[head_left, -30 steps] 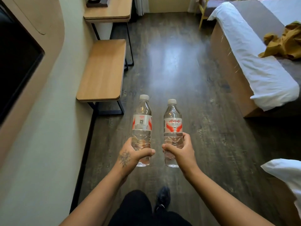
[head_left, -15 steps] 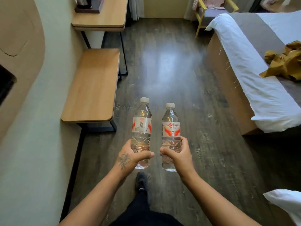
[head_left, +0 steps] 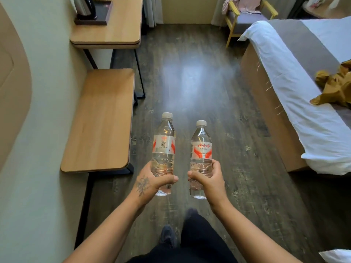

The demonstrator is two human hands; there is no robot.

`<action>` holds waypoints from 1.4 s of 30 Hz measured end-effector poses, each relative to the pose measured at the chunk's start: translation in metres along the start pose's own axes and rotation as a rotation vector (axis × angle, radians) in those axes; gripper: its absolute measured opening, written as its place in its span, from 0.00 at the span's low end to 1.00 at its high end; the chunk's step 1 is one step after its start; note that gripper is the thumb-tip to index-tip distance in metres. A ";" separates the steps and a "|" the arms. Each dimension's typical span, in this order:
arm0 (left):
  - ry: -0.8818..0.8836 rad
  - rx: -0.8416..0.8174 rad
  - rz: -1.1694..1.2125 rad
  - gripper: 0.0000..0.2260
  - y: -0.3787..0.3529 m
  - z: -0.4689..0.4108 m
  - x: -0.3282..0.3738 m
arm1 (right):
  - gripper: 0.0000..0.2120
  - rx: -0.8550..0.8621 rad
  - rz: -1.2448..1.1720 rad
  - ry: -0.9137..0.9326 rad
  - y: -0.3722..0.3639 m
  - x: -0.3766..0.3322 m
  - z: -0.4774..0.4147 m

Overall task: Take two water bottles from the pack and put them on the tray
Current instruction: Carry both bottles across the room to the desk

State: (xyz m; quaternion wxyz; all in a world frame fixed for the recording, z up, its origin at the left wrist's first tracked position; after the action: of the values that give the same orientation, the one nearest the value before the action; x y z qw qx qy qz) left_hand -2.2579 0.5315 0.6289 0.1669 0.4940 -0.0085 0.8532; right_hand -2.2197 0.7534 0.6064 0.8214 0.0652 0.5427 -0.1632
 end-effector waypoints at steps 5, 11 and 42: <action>0.021 0.014 0.012 0.35 0.000 -0.056 0.020 | 0.38 0.010 0.023 -0.009 -0.004 -0.017 -0.060; 0.048 0.027 0.013 0.31 -0.011 -0.157 0.076 | 0.38 -0.028 0.017 -0.021 -0.009 -0.062 -0.179; 0.009 -0.070 0.013 0.26 0.083 -0.549 0.313 | 0.37 0.042 0.031 -0.034 -0.134 -0.244 -0.575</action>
State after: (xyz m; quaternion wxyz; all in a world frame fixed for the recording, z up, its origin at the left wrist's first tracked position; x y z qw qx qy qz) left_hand -2.8860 0.6376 0.6252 0.1785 0.4841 -0.0407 0.8557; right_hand -2.8526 0.8394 0.6067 0.8313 0.0879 0.5240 -0.1631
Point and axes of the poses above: each hand's wrist, its own z-axis away from the middle knuckle, its own y-axis out of the back of the hand, x = y × z, the point moved 9 cm from there along -z, towards the middle knuckle, and after that the axes turned 6 degrees about -z, right-handed, at the moved point
